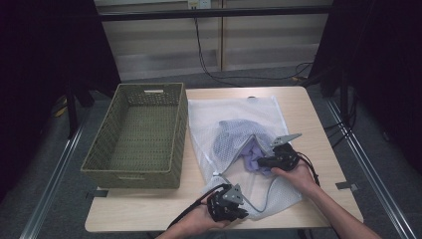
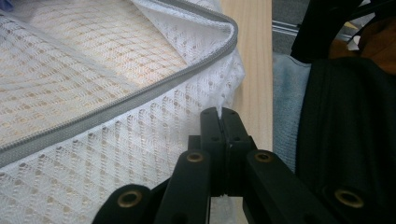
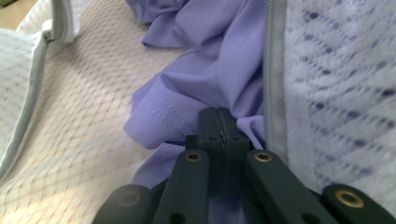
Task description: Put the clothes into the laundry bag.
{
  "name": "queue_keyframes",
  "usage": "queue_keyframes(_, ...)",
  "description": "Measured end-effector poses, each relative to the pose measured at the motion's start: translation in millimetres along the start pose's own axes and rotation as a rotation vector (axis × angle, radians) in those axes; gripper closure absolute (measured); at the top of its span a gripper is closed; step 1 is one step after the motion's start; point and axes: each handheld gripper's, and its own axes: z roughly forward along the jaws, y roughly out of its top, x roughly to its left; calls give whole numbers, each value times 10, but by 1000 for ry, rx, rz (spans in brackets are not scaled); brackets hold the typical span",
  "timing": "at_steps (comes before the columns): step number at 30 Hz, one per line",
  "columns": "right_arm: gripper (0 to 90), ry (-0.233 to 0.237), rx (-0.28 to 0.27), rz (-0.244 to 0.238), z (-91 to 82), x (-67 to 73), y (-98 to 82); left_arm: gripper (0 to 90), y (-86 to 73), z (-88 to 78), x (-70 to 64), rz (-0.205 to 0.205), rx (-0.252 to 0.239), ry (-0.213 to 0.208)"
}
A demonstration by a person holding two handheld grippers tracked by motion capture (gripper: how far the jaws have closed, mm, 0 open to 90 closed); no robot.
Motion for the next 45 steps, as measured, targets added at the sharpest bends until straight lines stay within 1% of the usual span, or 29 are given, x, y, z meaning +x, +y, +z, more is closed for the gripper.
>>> queue_keyframes(2, 896, 6, -8, 3, 32, -21, 29, 900, 2, 1, 0, 1, 0, -1)
queue_keyframes(4, 896, -5, -6, 5, 57, -39, 64, 900, 1, 5, -4, -2, -6, -1)
queue_keyframes(5, 896, 2, -13, 9, 73, -55, 78, 900, 2, 4, -2, -1, -4, -2)
queue_keyframes(6, 896, -4, -10, 10, 82, -69, 93, 900, 3, 0, 0, -1, 1, 0)
queue_keyframes(7, 896, -5, -10, 18, 89, -87, 106, 900, 15, -21, 8, 7, 31, -4)
queue_keyframes(9, 896, -17, -17, 20, 101, -120, 132, 900, 14, -20, 8, 8, 30, -5)
queue_keyframes(10, 896, -25, -20, 28, 104, -133, 145, 900, 14, -20, 9, 9, 31, -5)
queue_keyframes(11, 896, -33, -18, 31, 112, -149, 156, 900, 10, -13, 6, 7, 19, -3)
queue_keyframes(12, 896, -34, -20, 35, 127, -173, 168, 900, 1, 5, -1, 2, -6, -4)
queue_keyframes(14, 896, -32, -28, 40, 145, -202, 189, 900, 2, 9, -4, 6, -8, 1)
queue_keyframes(15, 896, -44, -37, 36, 159, -214, 203, 900, 6, 3, -8, 4, 1, 3)
queue_keyframes(16, 896, -60, -28, 46, 163, -217, 219, 900, 6, 6, -8, 5, -3, 4)
queue_keyframes(20, 896, -72, -38, 44, 200, -283, 264, 900, 6, 6, -8, 4, -3, 3)
queue_keyframes(21, 895, -86, -32, 54, 199, -290, 276, 900, 7, 6, -7, 5, -2, 2)
queue_keyframes(24, 895, -110, -45, 52, 216, -353, 309, 900, 6, 6, -7, 6, -3, 2)
queue_keyframes(25, 895, -114, -43, 67, 218, -361, 315, 900, 6, 6, -7, 6, -2, 3)
queue_keyframes(27, 895, -132, -55, 68, 234, -399, 330, 900, 6, 6, -7, 8, -3, 2)
queue_keyframes(29, 895, -155, -50, 59, 248, -419, 365, 900, 6, 6, -5, 7, -3, 1)
queue_keyframes(30, 894, -162, -59, 52, 255, -426, 382, 900, 6, 6, -5, 7, -3, 1)
queue_keyframes(33, 892, -170, -73, 66, 281, -448, 386, 900, 5, 6, -5, 9, -4, 1)
queue_keyframes(34, 890, -163, -81, 68, 296, -458, 371, 900, 6, 6, -6, 9, -3, 2)
queue_keyframes(37, 868, -157, -78, 76, 285, -443, 359, 900, 5, 7, -9, 12, -4, 4)
queue_keyframes(38, 849, -146, -84, 67, 281, -438, 353, 900, 6, 8, -7, 14, -5, 1)
queue_keyframes(39, 838, -135, -75, 63, 267, -430, 348, 900, 6, 7, -7, 15, -3, 1)
queue_keyframes(41, 793, -119, -79, 64, 247, -403, 336, 900, 6, 7, -8, 16, -4, 2)
queue_keyframes(43, 757, -90, -81, 60, 211, -376, 326, 900, 6, 6, -7, 17, -2, 2)
queue_keyframes(45, 720, -64, -96, 53, 155, -343, 318, 900, 5, 7, -7, 15, -4, 2)
